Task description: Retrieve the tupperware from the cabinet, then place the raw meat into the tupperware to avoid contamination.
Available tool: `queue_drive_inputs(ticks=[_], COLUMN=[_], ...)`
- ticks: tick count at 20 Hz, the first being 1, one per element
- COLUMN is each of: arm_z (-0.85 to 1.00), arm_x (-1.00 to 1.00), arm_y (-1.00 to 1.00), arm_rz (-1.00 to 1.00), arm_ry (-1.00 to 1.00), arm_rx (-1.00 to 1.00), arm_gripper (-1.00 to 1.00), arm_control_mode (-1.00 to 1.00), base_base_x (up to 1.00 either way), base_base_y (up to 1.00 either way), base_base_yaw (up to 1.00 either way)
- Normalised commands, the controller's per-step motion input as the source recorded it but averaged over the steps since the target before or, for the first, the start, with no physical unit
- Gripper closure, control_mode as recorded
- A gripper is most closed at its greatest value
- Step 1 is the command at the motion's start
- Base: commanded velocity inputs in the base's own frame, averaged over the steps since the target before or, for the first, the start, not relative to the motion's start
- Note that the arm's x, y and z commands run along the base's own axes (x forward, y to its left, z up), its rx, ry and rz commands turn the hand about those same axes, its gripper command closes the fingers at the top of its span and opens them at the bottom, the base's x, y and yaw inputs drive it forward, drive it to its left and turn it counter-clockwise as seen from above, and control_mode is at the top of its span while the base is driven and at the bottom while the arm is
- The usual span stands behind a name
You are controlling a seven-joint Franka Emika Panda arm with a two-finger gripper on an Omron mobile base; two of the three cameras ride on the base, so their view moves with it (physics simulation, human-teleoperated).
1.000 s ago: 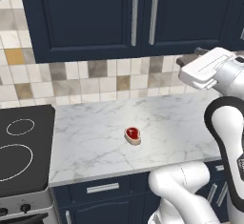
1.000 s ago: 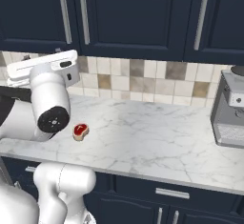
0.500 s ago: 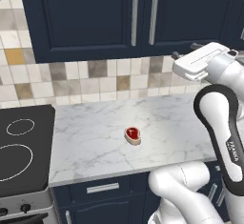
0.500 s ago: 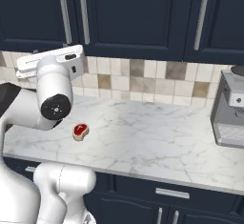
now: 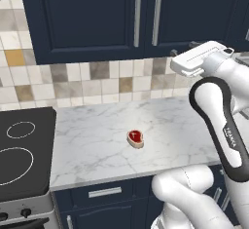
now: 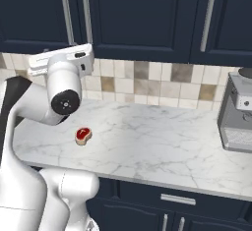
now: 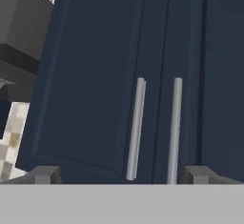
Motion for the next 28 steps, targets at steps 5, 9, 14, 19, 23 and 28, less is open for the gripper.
queue_drive_inputs(ticks=[5, 9, 14, 19, 23, 28], arm_z=[-0.11, -0.11, -0.04, 0.00, 0.00, 0.00], arm_x=[0.38, 0.41, 0.33, 0.27, 0.27, 0.29], arm_y=[-0.05, 0.00, 0.00, 0.00, 0.00, 0.00], arm_rz=[-0.03, -0.03, -0.04, -0.04, -0.02, -0.01], arm_ry=[0.00, 0.00, 0.00, 0.00, 0.00, 0.00], arm_rx=[0.00, -0.01, -0.01, 0.00, 0.00, 0.00], arm_gripper=[-1.00, -1.00, -1.00, -1.00, -1.00, -1.00], arm_control_mode=[-1.00, -1.00, -1.00, -1.00, -1.00, -1.00], base_base_x=[0.00, 0.00, 0.00, 0.00, 0.00, 0.00], base_base_y=[0.00, 0.00, 0.00, 0.00, 0.00, 0.00], base_base_yaw=[0.00, 0.00, 0.00, 0.00, 0.00, 0.00])
